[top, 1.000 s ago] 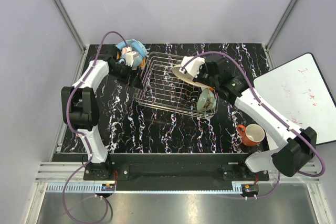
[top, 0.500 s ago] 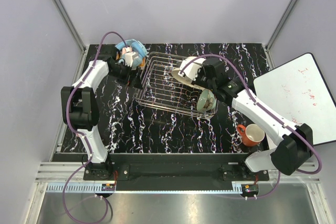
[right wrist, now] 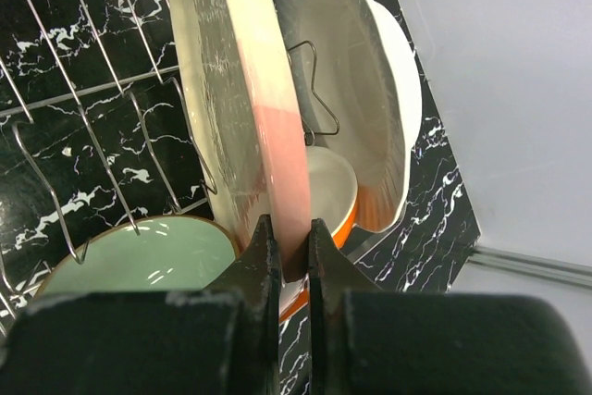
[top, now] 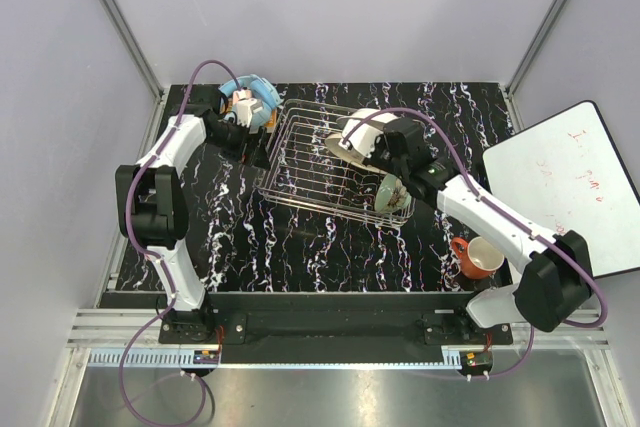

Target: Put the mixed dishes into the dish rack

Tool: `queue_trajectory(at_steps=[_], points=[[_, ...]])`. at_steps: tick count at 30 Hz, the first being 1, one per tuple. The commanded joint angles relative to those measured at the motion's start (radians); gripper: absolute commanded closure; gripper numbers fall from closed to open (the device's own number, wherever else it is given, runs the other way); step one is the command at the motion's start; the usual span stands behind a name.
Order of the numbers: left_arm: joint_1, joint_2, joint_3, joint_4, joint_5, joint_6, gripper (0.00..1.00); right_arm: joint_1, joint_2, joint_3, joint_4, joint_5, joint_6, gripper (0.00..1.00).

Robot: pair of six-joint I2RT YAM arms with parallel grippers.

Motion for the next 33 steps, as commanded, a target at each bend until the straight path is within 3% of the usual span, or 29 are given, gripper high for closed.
queue_trajectory(at_steps=[1, 5, 8, 9, 12, 18, 27, 33], points=[[0.005, -0.03, 0.002, 0.025, 0.02, 0.017, 0.01, 0.005, -0.009, -0.05, -0.072, -0.037, 0.219, 1.0], [0.005, -0.03, 0.004, 0.027, 0.02, 0.017, 0.01, 0.005, -0.02, -0.095, -0.08, -0.003, 0.285, 0.99], [0.005, -0.03, 0.01, 0.022, 0.019, 0.02, 0.01, 0.007, -0.031, -0.135, -0.086, 0.02, 0.331, 0.88], [0.005, -0.03, 0.011, 0.022, 0.017, 0.021, 0.01, 0.005, -0.04, -0.148, -0.095, 0.022, 0.354, 0.76], [0.005, -0.029, 0.019, 0.016, 0.014, 0.021, 0.01, 0.005, -0.061, -0.173, -0.112, 0.032, 0.395, 0.52], [0.005, -0.026, 0.027, 0.013, 0.017, 0.02, 0.01, 0.005, -0.132, -0.179, -0.121, 0.059, 0.442, 0.46], [0.005, -0.027, 0.024, 0.01, 0.019, 0.014, 0.01, 0.005, -0.293, -0.107, -0.12, 0.103, 0.461, 0.22], [0.005, -0.029, 0.025, 0.007, 0.02, 0.012, 0.01, 0.005, -0.316, -0.029, -0.12, 0.027, 0.507, 0.18]])
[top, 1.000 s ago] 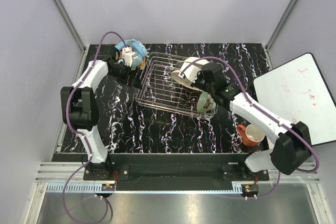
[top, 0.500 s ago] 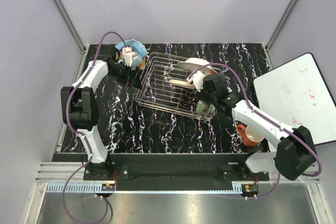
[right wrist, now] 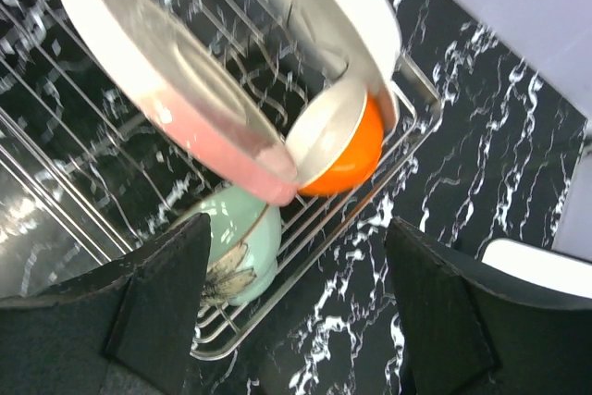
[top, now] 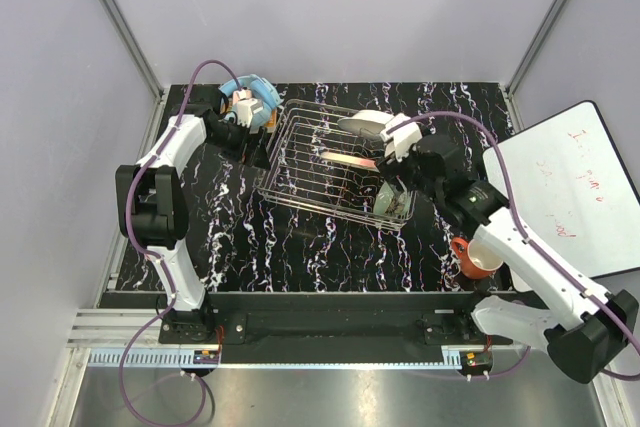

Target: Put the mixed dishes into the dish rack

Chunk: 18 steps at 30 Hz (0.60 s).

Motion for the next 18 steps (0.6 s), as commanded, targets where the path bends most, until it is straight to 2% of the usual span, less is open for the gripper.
queue_trajectory(at_steps=[1, 5, 8, 9, 12, 13, 17, 18], points=[[0.005, -0.029, 0.027, 0.01, 0.02, 0.007, 0.01, 0.004, -0.007, 0.092, 0.02, -0.094, 0.06, 0.18], [0.005, -0.032, 0.022, 0.01, 0.024, 0.004, 0.01, 0.01, 0.068, 0.206, 0.041, -0.221, 0.138, 0.19], [0.005, -0.03, 0.022, 0.008, 0.024, -0.001, 0.01, 0.033, 0.203, 0.308, 0.078, -0.304, 0.201, 0.3], [0.005, -0.032, 0.021, 0.008, 0.025, -0.003, 0.01, 0.056, 0.238, 0.342, 0.08, -0.327, 0.212, 0.34], [0.003, -0.03, 0.018, 0.01, 0.03, -0.007, 0.01, 0.127, 0.39, 0.502, 0.054, -0.349, 0.193, 0.55], [0.003, -0.032, 0.016, 0.008, 0.031, -0.009, 0.01, 0.169, 0.429, 0.584, 0.043, -0.347, 0.184, 0.67], [0.003, -0.043, 0.01, 0.011, 0.03, -0.007, 0.01, 0.197, 0.645, 0.793, -0.076, -0.392, 0.245, 0.81], [0.003, -0.043, 0.007, 0.011, 0.028, -0.007, 0.01, 0.202, 0.671, 0.822, -0.09, -0.404, 0.261, 0.82]])
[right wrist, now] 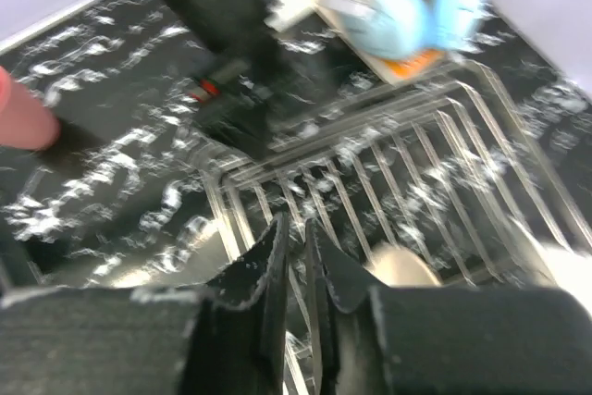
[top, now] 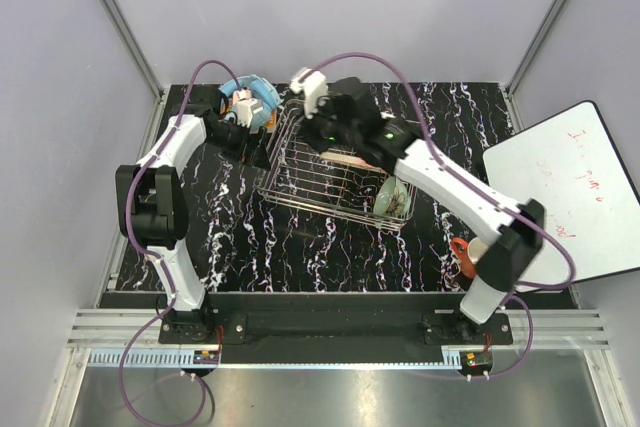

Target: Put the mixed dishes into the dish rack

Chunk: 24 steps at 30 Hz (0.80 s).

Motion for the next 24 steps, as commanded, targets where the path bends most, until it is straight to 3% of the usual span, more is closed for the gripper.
queue_trajectory(at_steps=[1, 6, 24], points=[[0.003, -0.043, 0.005, 0.014, 0.027, -0.001, 0.01, 0.028, 0.135, 0.197, -0.091, -0.102, 0.083, 0.82], [0.003, -0.038, 0.001, 0.018, 0.03, -0.006, 0.01, 0.048, 0.237, 0.238, -0.102, -0.107, 0.111, 0.9], [0.008, -0.064, -0.039, 0.031, 0.024, 0.011, 0.01, 0.045, 0.382, 0.218, -0.154, 0.046, 0.04, 0.96]])
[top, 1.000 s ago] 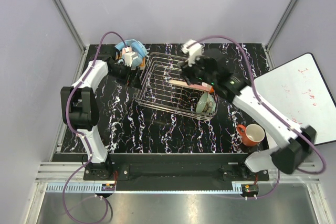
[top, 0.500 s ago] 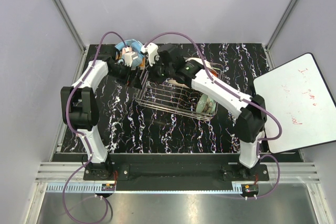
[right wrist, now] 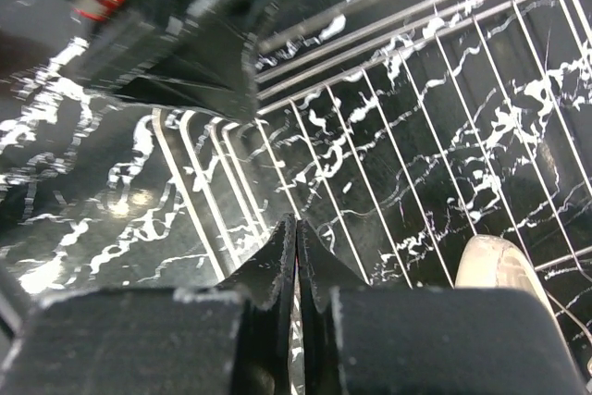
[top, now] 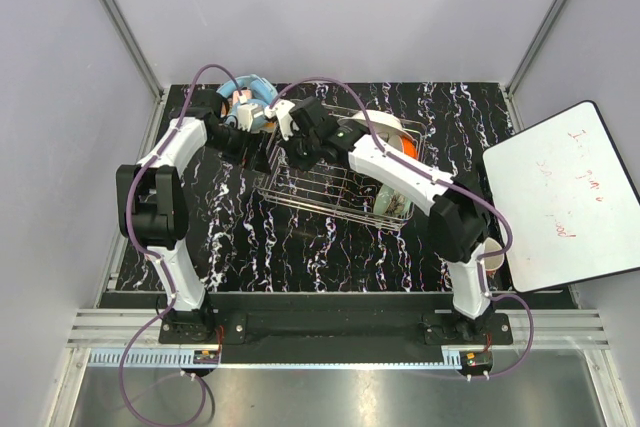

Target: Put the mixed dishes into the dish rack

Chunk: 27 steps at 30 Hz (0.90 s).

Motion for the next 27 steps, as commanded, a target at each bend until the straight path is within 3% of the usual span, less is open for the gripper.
queue_trajectory(at_steps=[1, 27], points=[[0.008, -0.063, -0.006, 0.027, 0.025, 0.014, 0.01, 0.0, 0.029, 0.026, -0.003, 0.062, -0.023, 0.97], [0.012, -0.122, -0.121, 0.034, -0.001, 0.052, 0.01, -0.11, -0.116, -0.197, 0.037, 0.146, -0.021, 1.0]])
